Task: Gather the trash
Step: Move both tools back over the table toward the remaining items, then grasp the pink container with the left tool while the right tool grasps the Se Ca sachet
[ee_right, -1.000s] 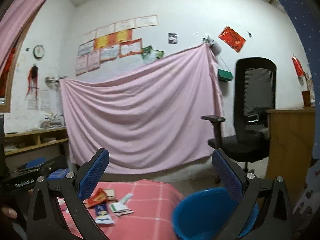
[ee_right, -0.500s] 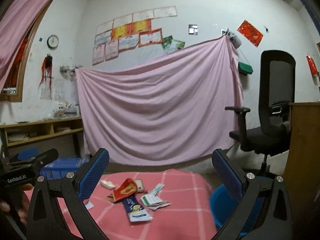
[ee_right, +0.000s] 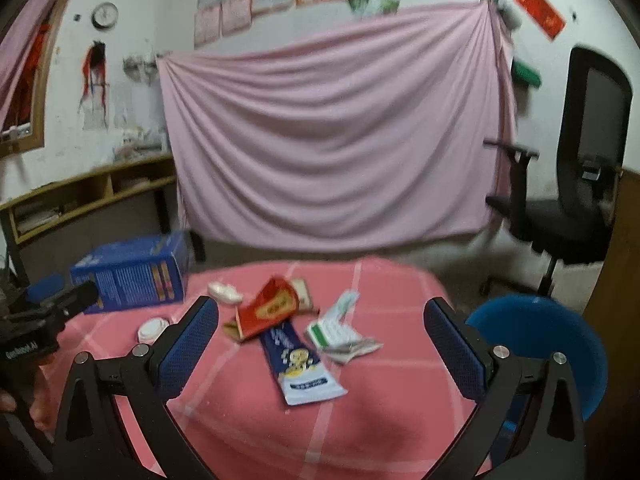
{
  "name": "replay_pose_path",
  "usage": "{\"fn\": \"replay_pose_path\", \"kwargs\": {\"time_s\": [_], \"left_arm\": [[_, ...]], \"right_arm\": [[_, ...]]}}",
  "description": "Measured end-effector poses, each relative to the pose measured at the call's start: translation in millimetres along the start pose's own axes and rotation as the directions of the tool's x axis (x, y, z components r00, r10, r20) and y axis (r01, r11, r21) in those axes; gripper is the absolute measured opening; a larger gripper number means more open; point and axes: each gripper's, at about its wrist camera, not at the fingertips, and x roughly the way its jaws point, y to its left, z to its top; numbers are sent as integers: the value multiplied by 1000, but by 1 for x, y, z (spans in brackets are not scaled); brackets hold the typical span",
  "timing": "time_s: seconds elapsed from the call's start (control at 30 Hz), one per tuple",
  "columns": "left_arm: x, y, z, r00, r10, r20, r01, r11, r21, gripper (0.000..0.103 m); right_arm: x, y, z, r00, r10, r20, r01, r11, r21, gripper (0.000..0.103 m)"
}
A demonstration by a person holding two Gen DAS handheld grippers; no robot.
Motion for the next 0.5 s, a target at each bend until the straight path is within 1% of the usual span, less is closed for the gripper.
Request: {"fn": "replay_pose_path", "kwargs": {"time_s": [0.1,0.27,0.4,0.5], "left_arm": [[12,0,0,998,17,-52,-17,1000,14,101],[29,0,-2,993,15,-115,-12,1000,26,101],[41,0,-5,987,7,-160,-2,999,34,101],[47,2,-6,984,0,-179,7,999,37,101]], "right_arm": [[14,-3,-2,997,1,-79,1,1000,22,103],[29,-3,-6,986,14,-167,-9,999,33,102],[43,-2,-10,970,42,-240,-35,999,33,96],[52,-1,-11,958,60,-279,-52,998,38,85]]}}
